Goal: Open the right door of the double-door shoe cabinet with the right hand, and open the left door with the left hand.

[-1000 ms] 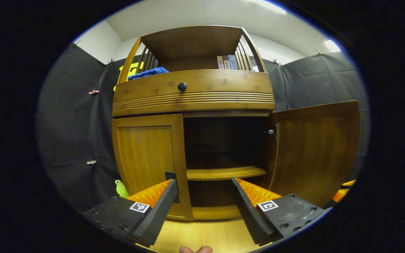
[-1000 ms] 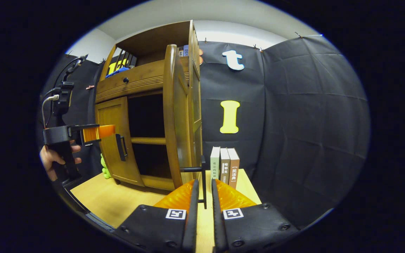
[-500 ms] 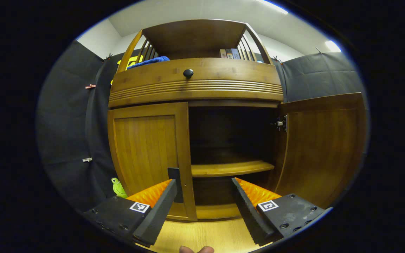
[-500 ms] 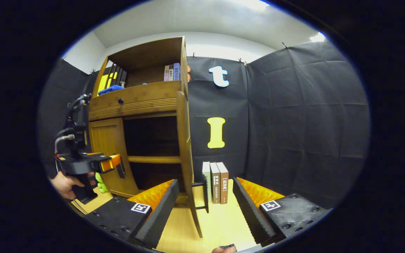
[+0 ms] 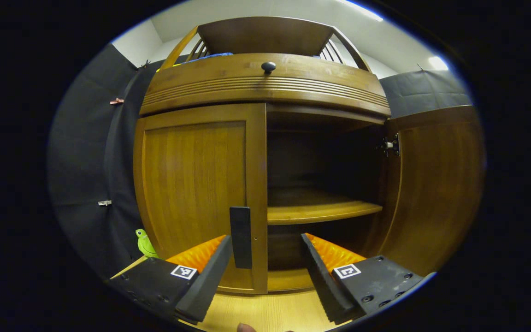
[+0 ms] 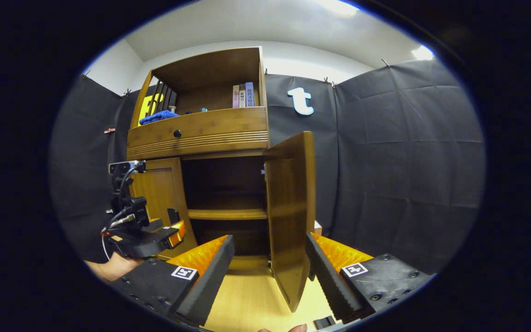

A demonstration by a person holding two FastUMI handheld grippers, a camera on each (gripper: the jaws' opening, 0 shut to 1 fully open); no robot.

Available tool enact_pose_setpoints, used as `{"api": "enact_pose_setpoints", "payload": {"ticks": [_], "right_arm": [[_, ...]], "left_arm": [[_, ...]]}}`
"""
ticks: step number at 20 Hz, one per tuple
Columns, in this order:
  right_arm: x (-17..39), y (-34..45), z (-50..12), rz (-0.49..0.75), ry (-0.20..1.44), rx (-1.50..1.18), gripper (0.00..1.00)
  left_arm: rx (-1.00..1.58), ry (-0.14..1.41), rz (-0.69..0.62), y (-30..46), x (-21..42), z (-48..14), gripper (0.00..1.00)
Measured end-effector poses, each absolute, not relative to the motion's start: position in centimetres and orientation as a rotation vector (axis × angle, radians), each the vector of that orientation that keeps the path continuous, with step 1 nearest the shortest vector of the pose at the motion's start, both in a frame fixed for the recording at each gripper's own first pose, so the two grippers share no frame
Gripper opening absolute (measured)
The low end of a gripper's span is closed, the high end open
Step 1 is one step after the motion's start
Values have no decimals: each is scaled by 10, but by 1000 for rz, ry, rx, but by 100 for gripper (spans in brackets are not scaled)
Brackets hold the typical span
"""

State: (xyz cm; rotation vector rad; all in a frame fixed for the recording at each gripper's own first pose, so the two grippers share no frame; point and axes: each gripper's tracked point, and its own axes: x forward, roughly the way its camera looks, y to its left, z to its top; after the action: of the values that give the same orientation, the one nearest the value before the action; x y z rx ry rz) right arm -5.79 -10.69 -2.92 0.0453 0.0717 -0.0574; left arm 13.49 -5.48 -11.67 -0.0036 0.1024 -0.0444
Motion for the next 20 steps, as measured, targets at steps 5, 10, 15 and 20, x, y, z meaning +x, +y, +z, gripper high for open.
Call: {"api": "enact_pose_setpoints", "payload": {"ticks": [5, 10, 15, 20], "right_arm": [[-49, -90, -29, -73, 70, 40, 98], [-51, -89, -35, -94, 82, 21, 98], [-56, -96, -40, -116, 97, 42, 98], [-70, -105, -40, -116, 96, 61, 98]], "left_arm": [[12, 114, -11, -31, 172, -137, 78], [-15, 149, -11, -26, 196, -148, 56], [35, 157, 0, -24, 199, -152, 37], [16, 192, -4, -24, 195, -155, 34]]}}
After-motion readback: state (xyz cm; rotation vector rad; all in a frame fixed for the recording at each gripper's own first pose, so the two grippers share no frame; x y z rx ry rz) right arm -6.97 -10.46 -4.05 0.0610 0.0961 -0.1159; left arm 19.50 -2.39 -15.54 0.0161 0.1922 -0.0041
